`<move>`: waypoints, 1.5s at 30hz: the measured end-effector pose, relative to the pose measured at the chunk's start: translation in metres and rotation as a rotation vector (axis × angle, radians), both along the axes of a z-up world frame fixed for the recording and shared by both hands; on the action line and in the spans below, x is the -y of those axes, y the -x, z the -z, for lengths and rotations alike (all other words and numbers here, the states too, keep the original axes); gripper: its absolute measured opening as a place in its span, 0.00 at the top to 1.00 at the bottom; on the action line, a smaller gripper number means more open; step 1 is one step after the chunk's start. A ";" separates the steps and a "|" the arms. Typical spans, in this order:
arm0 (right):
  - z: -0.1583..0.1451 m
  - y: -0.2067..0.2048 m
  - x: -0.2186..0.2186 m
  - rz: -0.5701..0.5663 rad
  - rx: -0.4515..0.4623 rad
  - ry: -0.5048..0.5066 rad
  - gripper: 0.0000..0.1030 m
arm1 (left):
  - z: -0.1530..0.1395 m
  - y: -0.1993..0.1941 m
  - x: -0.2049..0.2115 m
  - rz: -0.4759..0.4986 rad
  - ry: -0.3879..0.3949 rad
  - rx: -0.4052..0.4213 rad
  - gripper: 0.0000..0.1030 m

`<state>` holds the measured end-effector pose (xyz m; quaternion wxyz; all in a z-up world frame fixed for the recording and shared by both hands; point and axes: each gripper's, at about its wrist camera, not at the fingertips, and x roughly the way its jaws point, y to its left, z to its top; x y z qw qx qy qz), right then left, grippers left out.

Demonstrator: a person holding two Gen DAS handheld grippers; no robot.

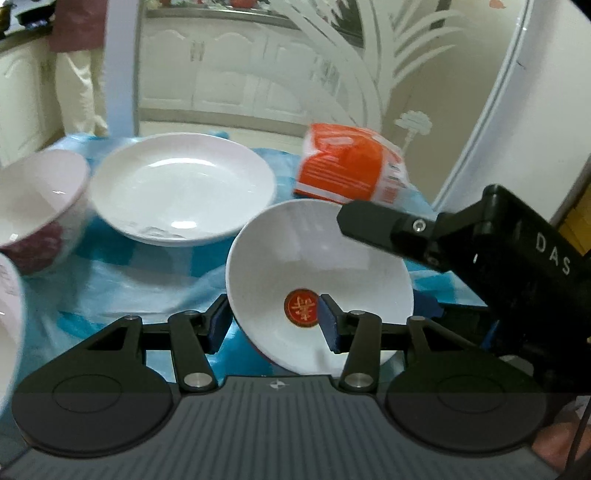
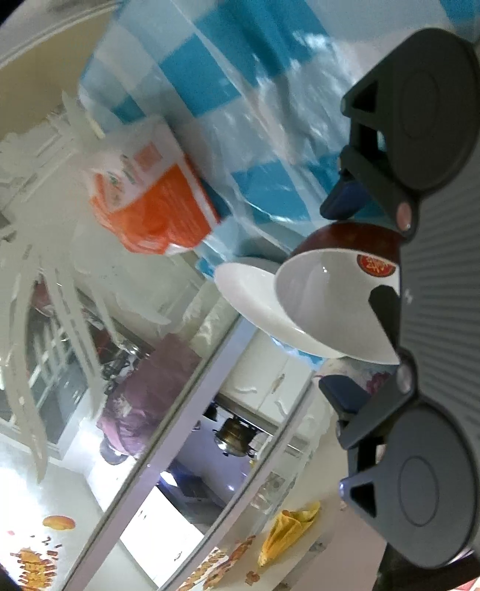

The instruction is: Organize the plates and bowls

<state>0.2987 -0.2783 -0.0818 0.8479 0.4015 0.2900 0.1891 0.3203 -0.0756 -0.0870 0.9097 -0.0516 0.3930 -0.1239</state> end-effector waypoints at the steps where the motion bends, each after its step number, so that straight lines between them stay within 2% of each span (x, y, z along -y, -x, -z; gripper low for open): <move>1: -0.001 0.001 0.004 0.011 0.005 0.006 0.10 | 0.000 0.001 0.006 0.010 0.005 -0.002 0.46; 13: 0.007 0.016 0.061 0.187 -0.008 0.048 0.09 | 0.006 -0.009 0.066 0.074 0.071 -0.022 0.47; 19: 0.011 0.018 0.061 0.189 0.003 0.073 0.09 | 0.008 -0.010 0.067 0.069 0.071 -0.012 0.46; 23: 0.004 0.021 0.057 0.204 0.031 0.128 0.10 | -0.001 -0.006 0.053 0.049 0.049 0.011 0.43; 26: -0.007 0.027 0.053 0.240 0.068 0.203 0.06 | -0.013 0.001 0.035 0.036 0.051 0.033 0.39; 29: -0.016 0.032 0.046 0.247 0.100 0.203 0.04 | -0.028 0.008 0.012 0.018 0.052 0.063 0.37; 38: -0.037 0.034 0.006 0.276 0.183 0.303 0.00 | -0.065 0.026 -0.067 -0.056 0.045 0.158 0.31; 42: -0.031 0.025 0.006 0.301 0.158 0.387 0.00 | -0.067 0.032 -0.087 -0.072 0.018 0.177 0.28; 45: -0.022 0.023 0.017 0.334 0.120 0.382 0.01 | -0.065 0.032 -0.095 -0.087 0.015 0.172 0.27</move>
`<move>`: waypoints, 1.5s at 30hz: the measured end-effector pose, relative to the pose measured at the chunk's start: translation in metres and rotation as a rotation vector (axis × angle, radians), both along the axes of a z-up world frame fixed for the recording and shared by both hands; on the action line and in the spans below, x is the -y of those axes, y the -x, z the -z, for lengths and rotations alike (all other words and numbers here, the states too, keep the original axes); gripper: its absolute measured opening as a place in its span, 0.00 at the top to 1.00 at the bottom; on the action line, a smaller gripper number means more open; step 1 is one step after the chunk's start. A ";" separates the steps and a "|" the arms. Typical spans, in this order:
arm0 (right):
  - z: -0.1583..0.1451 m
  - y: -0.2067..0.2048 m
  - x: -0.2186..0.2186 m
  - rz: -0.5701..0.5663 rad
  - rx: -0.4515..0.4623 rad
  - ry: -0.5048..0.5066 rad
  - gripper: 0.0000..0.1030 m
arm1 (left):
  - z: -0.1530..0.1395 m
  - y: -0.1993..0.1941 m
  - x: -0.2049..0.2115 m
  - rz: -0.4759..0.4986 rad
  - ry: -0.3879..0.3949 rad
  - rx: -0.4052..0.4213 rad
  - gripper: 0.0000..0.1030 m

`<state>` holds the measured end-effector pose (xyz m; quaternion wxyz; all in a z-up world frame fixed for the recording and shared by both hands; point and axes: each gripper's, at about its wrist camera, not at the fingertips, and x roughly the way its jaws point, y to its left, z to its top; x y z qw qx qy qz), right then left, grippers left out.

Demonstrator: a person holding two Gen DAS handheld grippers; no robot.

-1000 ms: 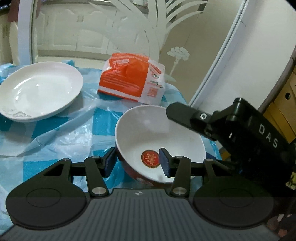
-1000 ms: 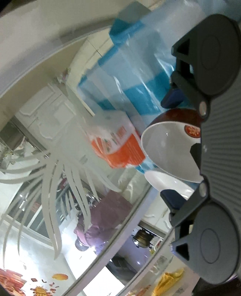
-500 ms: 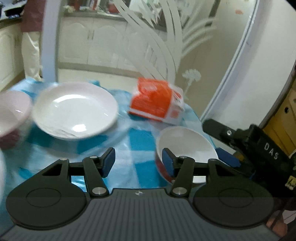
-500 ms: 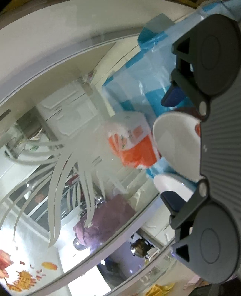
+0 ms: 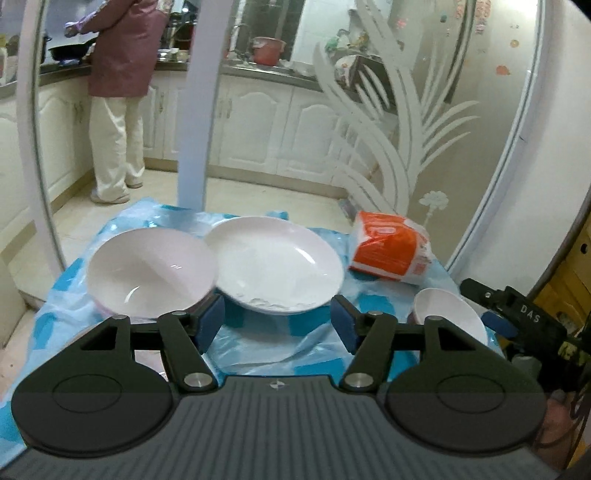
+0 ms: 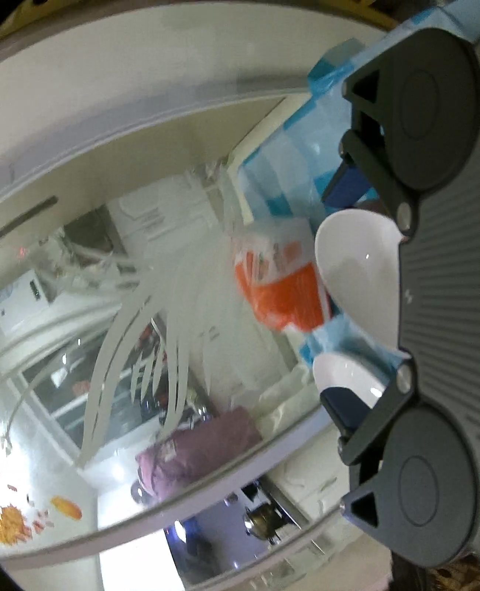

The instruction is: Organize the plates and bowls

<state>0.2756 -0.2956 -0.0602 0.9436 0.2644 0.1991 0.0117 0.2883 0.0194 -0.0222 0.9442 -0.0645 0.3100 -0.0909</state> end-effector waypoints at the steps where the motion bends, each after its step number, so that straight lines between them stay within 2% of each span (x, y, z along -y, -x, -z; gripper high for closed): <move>1: 0.001 0.001 0.002 0.003 0.002 0.001 0.01 | 0.000 0.000 -0.002 0.001 0.005 0.002 0.27; 6: -0.017 0.018 -0.011 0.051 0.095 0.101 0.01 | -0.009 0.007 -0.015 -0.016 0.017 0.023 0.27; 10: -0.032 0.014 -0.035 -0.066 0.146 0.039 0.01 | -0.015 0.001 -0.022 -0.043 0.019 0.044 0.24; 12: -0.032 0.001 -0.055 -0.139 0.129 0.022 0.03 | -0.018 -0.005 -0.025 -0.053 0.015 0.051 0.23; 17: -0.016 -0.046 -0.102 -0.216 0.025 -0.022 0.10 | -0.023 -0.025 -0.028 -0.073 -0.002 0.056 0.21; 19: -0.008 -0.066 -0.121 -0.196 -0.035 0.009 0.11 | -0.023 -0.034 -0.031 -0.084 0.002 0.052 0.21; 22: 0.000 -0.081 -0.139 -0.134 -0.074 0.073 0.09 | -0.023 -0.053 -0.032 -0.096 -0.014 0.046 0.21; 27: -0.001 -0.095 -0.140 -0.099 -0.071 0.095 0.01 | -0.024 -0.090 -0.034 -0.100 -0.008 0.018 0.17; 30: -0.003 -0.100 -0.145 -0.145 -0.049 0.105 0.03 | -0.022 -0.113 -0.030 -0.083 -0.038 0.004 0.12; 34: 0.003 -0.117 -0.152 -0.195 -0.094 0.154 0.03 | -0.016 -0.143 -0.024 -0.066 -0.067 -0.051 0.12; 38: 0.013 -0.125 -0.149 -0.154 -0.140 0.201 0.02 | -0.005 -0.174 -0.022 -0.064 -0.080 -0.130 0.10; 45: 0.032 -0.135 -0.147 -0.213 -0.215 0.167 0.01 | 0.022 -0.208 -0.023 -0.060 -0.069 -0.277 0.10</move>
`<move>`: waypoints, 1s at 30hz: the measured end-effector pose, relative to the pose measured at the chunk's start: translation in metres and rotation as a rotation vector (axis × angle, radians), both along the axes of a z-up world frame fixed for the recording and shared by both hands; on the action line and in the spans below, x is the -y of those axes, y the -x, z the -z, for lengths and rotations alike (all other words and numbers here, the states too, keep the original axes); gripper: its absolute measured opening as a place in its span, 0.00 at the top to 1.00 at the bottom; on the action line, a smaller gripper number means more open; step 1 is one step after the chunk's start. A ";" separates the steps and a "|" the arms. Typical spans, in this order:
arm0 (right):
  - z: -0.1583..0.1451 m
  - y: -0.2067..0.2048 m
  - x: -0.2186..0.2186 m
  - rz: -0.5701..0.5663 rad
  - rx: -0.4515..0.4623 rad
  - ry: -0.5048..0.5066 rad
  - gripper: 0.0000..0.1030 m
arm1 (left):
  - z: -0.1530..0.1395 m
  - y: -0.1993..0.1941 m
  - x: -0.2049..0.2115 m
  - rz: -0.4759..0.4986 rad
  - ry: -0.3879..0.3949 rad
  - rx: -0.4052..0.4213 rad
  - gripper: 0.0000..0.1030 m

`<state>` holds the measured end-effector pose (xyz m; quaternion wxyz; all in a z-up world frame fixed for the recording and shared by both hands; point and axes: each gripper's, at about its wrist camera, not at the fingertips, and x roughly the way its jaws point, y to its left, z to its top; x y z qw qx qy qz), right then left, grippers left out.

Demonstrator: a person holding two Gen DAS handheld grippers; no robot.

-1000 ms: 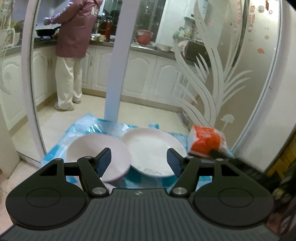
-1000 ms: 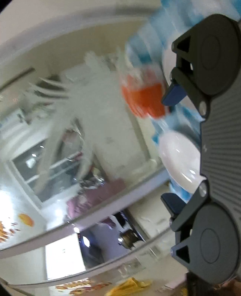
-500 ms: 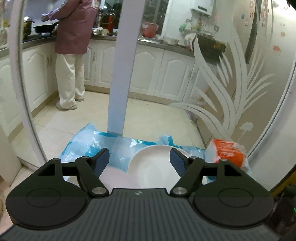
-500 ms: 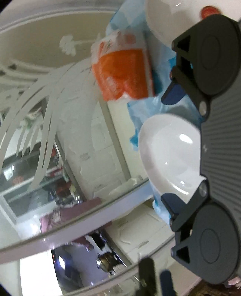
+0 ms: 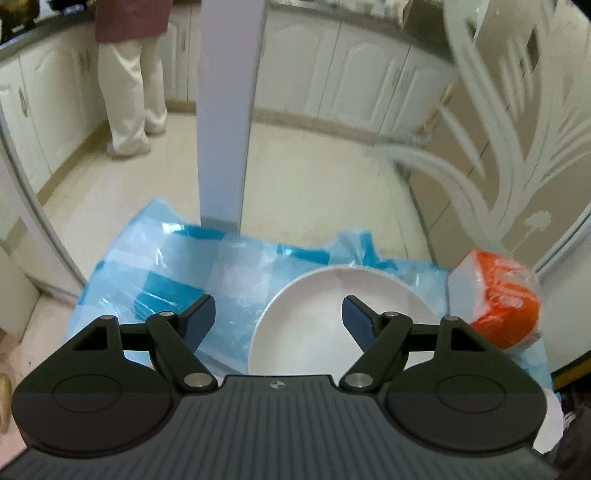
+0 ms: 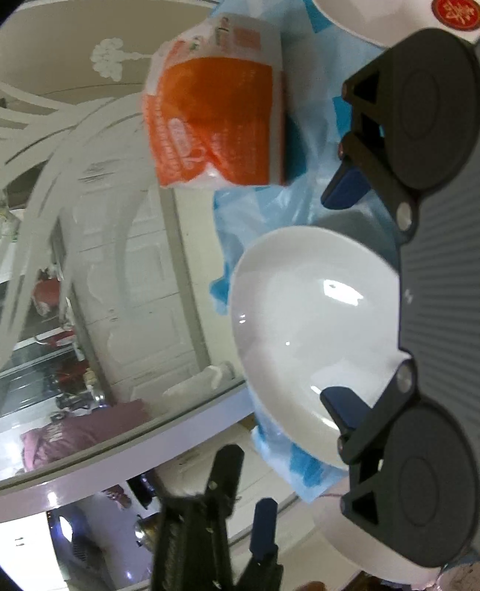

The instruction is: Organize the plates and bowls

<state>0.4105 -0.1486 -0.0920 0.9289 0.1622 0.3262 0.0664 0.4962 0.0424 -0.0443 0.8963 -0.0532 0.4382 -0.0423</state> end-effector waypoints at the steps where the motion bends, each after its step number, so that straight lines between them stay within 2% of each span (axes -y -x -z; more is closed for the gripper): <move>1: 0.000 0.002 -0.001 -0.013 0.012 -0.004 0.01 | 0.003 -0.003 -0.001 -0.011 0.003 -0.010 0.10; 4: 0.000 0.006 -0.003 -0.060 0.026 -0.054 0.00 | 0.010 -0.009 -0.001 -0.016 0.012 -0.035 0.10; 9: 0.003 0.011 -0.001 -0.062 0.051 -0.069 0.00 | 0.022 -0.021 0.008 -0.011 -0.006 -0.099 0.11; 12: 0.004 0.013 0.000 -0.068 0.060 -0.075 0.00 | 0.029 -0.022 0.015 0.006 0.009 -0.130 0.12; 20: 0.004 0.019 -0.001 -0.079 0.079 -0.068 0.00 | 0.029 -0.014 0.023 0.015 -0.009 -0.107 0.11; 23: 0.003 0.020 0.003 -0.063 0.079 -0.097 0.00 | 0.030 -0.013 0.022 -0.019 0.030 -0.114 0.10; 30: 0.002 0.026 0.013 -0.027 0.079 -0.165 0.00 | 0.022 -0.004 0.025 -0.021 0.045 -0.090 0.10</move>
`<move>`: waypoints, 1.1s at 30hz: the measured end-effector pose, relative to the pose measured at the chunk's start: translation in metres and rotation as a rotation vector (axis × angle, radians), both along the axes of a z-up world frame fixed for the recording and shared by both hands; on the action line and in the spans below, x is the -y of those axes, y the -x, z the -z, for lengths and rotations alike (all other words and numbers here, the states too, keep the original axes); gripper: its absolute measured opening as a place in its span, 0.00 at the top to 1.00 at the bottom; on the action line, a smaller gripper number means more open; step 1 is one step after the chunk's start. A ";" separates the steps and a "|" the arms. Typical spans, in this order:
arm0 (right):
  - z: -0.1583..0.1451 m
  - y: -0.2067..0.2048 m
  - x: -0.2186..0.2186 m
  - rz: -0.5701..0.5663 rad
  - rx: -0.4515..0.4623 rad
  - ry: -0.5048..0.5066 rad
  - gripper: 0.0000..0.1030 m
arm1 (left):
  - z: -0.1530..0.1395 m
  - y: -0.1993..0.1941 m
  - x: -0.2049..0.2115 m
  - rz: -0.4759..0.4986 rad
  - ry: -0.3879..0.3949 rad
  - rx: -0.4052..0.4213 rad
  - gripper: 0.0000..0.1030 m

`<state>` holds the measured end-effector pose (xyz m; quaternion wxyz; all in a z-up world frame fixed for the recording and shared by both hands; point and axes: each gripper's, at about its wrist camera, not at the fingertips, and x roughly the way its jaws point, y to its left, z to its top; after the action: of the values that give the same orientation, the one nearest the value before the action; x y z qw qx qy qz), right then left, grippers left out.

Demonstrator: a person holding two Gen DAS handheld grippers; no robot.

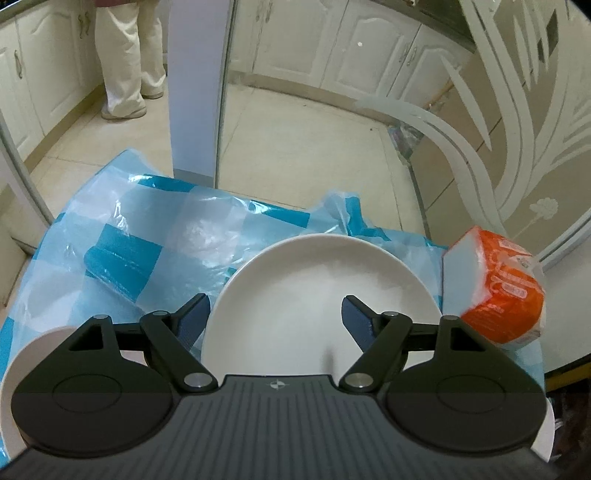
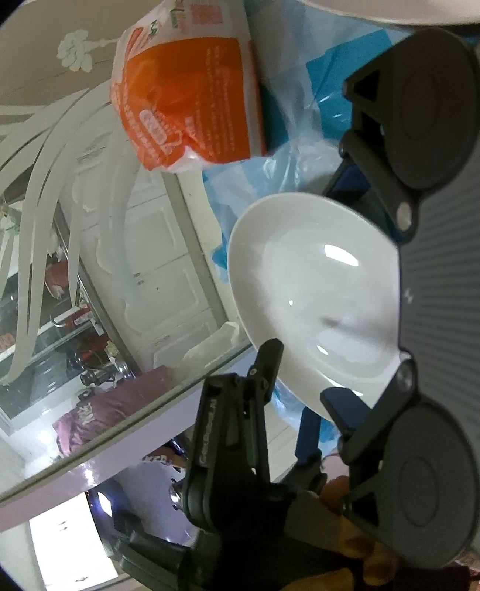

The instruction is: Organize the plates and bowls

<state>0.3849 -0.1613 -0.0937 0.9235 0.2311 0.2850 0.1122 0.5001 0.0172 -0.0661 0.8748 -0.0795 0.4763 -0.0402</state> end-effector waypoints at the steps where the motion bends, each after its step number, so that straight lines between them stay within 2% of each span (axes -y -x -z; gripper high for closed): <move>1: -0.001 0.001 0.001 0.004 0.004 -0.002 0.00 | -0.001 0.002 0.000 0.000 0.003 0.003 0.10; 13: -0.015 0.020 0.005 0.044 0.090 -0.008 0.00 | -0.014 0.021 0.002 -0.032 0.027 0.018 0.10; 17: -0.014 0.019 0.002 0.033 0.088 -0.003 0.00 | -0.020 0.026 -0.005 -0.044 0.064 0.040 0.11; 21: -0.012 0.020 0.011 0.039 0.102 -0.050 0.00 | -0.021 0.030 -0.006 -0.035 0.078 0.035 0.11; 33: -0.025 0.030 0.008 0.047 0.186 -0.065 0.00 | -0.038 0.050 -0.017 -0.041 0.116 0.073 0.11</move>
<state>0.3549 -0.1694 -0.0692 0.9402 0.2564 0.1889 0.1206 0.4500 0.0342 -0.0279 0.8860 -0.1383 0.4393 -0.0527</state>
